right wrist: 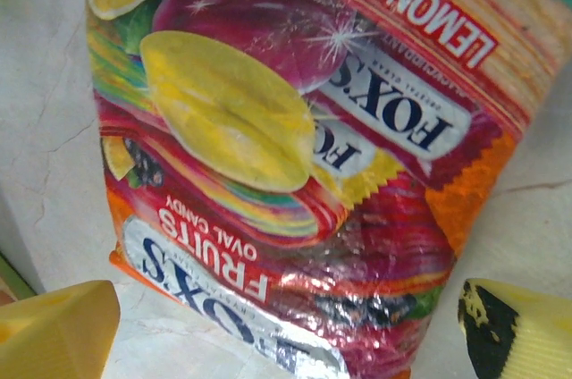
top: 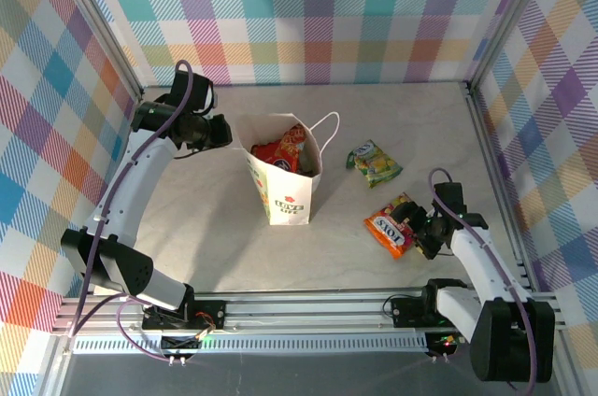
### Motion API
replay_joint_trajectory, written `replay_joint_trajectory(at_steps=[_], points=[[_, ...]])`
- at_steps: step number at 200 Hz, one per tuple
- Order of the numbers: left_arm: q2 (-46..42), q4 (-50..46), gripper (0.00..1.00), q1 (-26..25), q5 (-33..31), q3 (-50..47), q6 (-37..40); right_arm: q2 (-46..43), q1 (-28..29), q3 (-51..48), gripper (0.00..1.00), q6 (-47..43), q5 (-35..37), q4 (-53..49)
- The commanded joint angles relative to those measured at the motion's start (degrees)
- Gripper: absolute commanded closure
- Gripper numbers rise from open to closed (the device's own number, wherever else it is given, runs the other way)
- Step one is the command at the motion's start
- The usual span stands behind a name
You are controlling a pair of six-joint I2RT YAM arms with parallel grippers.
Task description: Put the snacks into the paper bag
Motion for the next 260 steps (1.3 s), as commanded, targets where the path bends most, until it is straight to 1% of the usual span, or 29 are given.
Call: replay_joint_trajectory(at_steps=[1, 32, 66, 89, 98, 132, 149, 157, 207, 260], points=[[-0.53, -1.71, 0.81, -0.27, -1.51, 0.68, 0.12, 1.24, -0.46, -0.51, 0.04, -1.04, -0.08, 2.59], [-0.79, -1.71, 0.81, -0.27, -1.95, 0.51, -0.22, 2.74, -0.46, -0.51, 0.05, -1.0, 0.12, 5.08], [-0.75, -1.89, 0.81, -0.27, -2.08, 0.27, -0.49, 7.5, -0.47, -0.2, 0.13, -0.97, -0.93, 8.09], [-0.88, -2.28, 0.81, -0.31, -2.72, 0.41, -0.58, 8.76, -0.43, 0.26, 0.19, -1.43, -0.45, 8.27], [-0.88, -2.41, 0.81, -0.29, -2.82, 0.51, -0.57, 8.85, -0.41, 0.44, 0.24, -1.6, -0.15, 8.13], [-1.22, -2.42, 0.81, -0.27, -2.97, 0.33, -0.84, 8.83, -0.47, 1.05, 0.52, -2.23, 1.65, 6.72], [-1.32, -2.42, 0.81, -0.27, -2.92, 0.16, -0.85, 9.03, -0.43, 1.59, 0.64, -3.38, 2.11, 5.55], [-1.32, -2.53, 0.81, -0.27, -2.92, 0.16, -0.86, 8.88, -0.42, 1.9, 0.68, -3.76, 2.47, 4.76], [-0.81, -1.72, 0.81, -0.27, -2.5, 0.05, -1.11, 5.13, -0.48, 4.8, 0.82, -6.65, 6.07, -1.8], [-0.09, -1.49, 0.81, -0.27, -1.69, 0.32, -1.13, 1.77, -0.38, 7.22, 0.91, -7.47, 6.1, -5.95]])
